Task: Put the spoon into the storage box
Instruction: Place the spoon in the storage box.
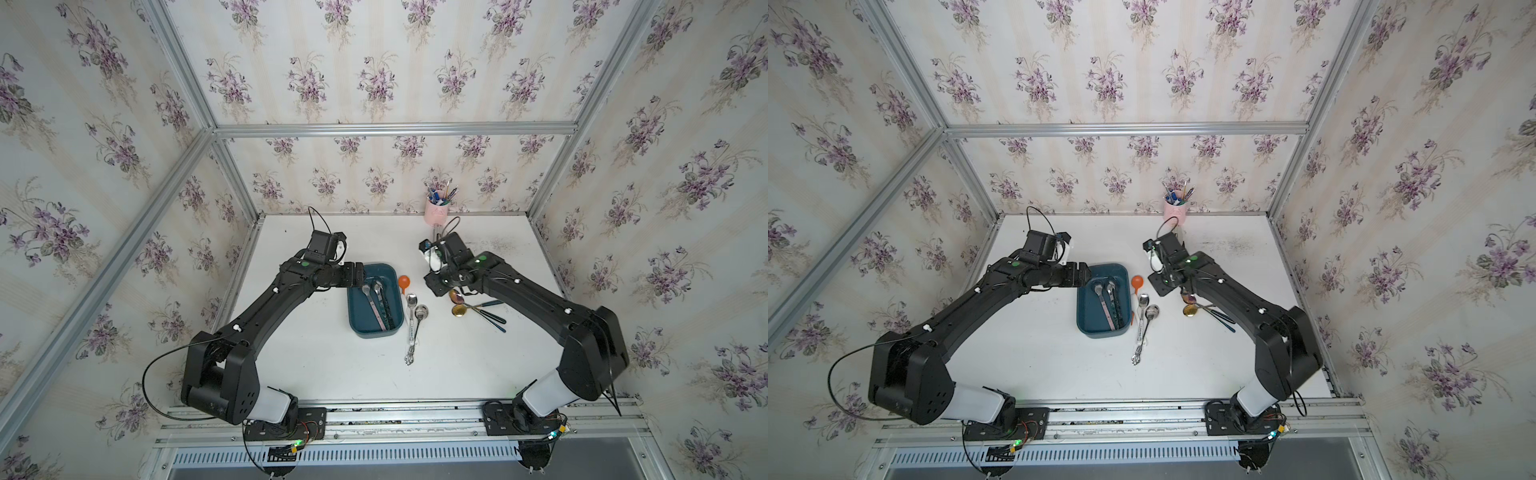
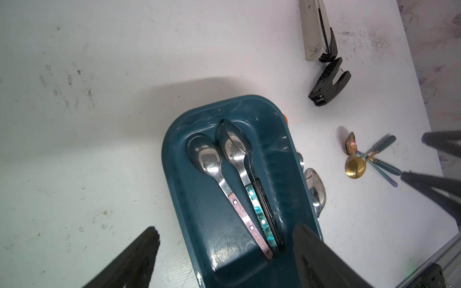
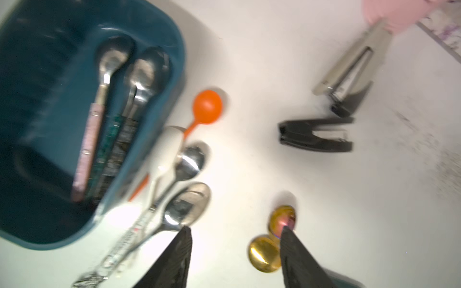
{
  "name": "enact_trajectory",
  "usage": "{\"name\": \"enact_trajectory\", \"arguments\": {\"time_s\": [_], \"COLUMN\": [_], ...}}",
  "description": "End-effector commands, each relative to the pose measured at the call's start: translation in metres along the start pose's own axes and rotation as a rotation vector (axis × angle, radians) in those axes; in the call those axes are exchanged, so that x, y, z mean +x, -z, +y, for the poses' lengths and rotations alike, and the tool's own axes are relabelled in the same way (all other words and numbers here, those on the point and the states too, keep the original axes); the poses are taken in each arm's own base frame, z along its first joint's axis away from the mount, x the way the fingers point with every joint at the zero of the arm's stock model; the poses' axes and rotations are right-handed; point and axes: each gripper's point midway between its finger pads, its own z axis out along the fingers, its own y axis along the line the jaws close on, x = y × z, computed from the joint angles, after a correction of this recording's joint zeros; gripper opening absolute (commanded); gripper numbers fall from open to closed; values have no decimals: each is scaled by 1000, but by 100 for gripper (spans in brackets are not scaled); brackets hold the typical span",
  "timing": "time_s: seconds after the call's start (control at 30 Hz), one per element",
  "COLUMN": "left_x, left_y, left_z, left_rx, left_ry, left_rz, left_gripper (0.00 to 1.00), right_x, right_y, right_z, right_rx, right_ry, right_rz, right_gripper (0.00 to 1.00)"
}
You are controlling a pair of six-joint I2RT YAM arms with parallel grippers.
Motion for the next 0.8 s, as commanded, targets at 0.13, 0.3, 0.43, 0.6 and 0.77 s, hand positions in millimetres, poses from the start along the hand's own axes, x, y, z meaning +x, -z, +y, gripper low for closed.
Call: {"name": "enact_trajectory", "arguments": {"time_s": [0.13, 0.3, 0.43, 0.6, 0.77], "left_x": [3, 5, 7, 12, 15], "left_y": [-1, 2, 4, 5, 4], "left_z": [3, 3, 5, 10, 13], "left_rx": [-17, -21, -27, -48, -60], "left_ry": [-35, -46, -48, -57, -65], "left_rz": [7, 4, 2, 10, 19], "left_gripper": [88, 88, 88, 89, 89], "right_x": [55, 102, 112, 138, 159], "right_y": [-16, -32, -40, -52, -53], "right_z": [-80, -121, -131, -128, -130], "right_rx": [142, 185, 189, 194, 191], "right_ry": [149, 87, 25, 44, 28], "right_rz": [73, 233, 271, 334, 361], "right_gripper": [59, 58, 57, 55, 55]}}
